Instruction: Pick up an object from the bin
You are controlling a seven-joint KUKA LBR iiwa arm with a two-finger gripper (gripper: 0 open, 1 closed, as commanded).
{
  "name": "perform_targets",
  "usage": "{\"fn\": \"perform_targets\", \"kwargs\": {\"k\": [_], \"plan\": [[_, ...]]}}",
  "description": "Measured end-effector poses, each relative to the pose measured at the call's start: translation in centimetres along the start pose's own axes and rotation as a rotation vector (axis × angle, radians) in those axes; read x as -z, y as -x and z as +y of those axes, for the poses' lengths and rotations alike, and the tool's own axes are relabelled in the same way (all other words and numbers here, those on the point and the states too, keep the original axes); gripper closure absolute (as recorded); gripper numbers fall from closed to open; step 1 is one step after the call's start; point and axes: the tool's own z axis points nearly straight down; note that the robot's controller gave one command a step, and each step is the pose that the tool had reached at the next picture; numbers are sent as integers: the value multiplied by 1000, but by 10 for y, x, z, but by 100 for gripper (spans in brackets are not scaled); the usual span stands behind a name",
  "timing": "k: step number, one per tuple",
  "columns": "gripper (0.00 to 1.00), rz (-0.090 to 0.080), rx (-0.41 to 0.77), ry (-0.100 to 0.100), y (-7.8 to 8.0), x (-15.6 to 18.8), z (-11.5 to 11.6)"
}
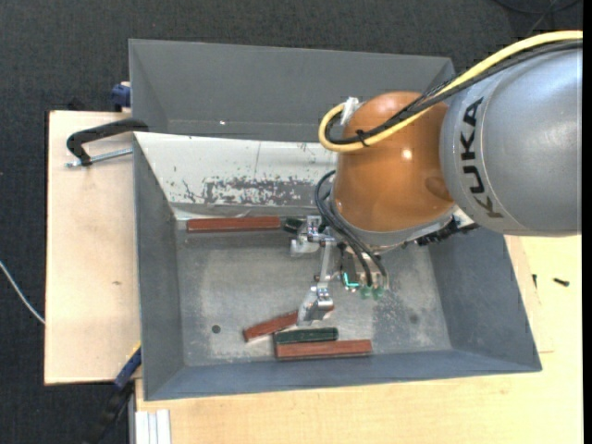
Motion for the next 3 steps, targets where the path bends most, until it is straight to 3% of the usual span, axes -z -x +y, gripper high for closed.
{"fn": "perform_targets", "kwargs": {"k": [1,2,3], "plan": [[0,-7,-2,1,1,4,-1],[0,-12,82,1,5,-42,-2],[100,6,115,4,5,-121,-24]]}}
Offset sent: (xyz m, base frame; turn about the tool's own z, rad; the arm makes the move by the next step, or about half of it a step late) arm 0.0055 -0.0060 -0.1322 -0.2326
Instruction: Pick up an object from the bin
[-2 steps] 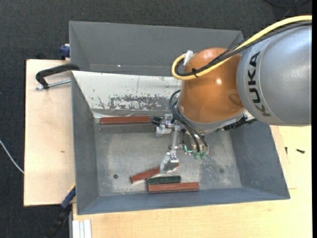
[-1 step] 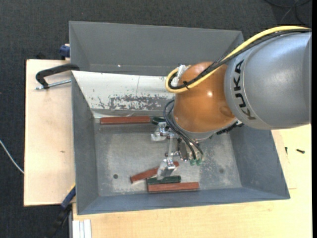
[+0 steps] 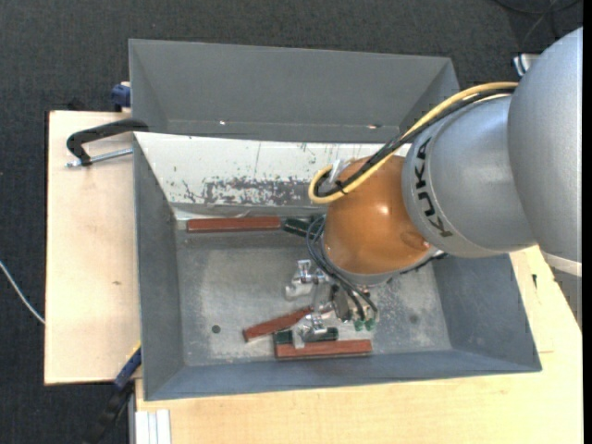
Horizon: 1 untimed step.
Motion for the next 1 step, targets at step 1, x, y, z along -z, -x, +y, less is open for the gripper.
{"fn": "perform_targets", "kwargs": {"k": [1], "plan": [[100,0,0,0,0,0,0]]}}
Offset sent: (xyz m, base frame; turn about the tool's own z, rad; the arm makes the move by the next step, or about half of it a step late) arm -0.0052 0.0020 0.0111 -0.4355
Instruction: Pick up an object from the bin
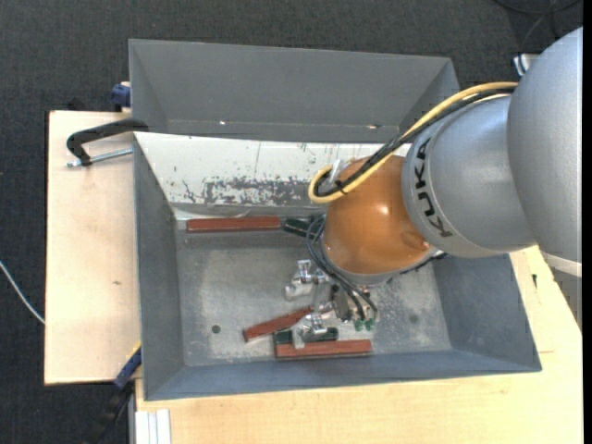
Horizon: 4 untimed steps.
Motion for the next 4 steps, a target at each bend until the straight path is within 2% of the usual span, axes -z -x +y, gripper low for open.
{"fn": "perform_targets", "kwargs": {"k": [1,2,3,4], "plan": [[100,-3,203,-3,-3,6,3],[100,-16,364,-7,8,97,-10],[100,-16,365,-7,8,97,-10],[100,-17,372,-7,10,182,-16]]}}
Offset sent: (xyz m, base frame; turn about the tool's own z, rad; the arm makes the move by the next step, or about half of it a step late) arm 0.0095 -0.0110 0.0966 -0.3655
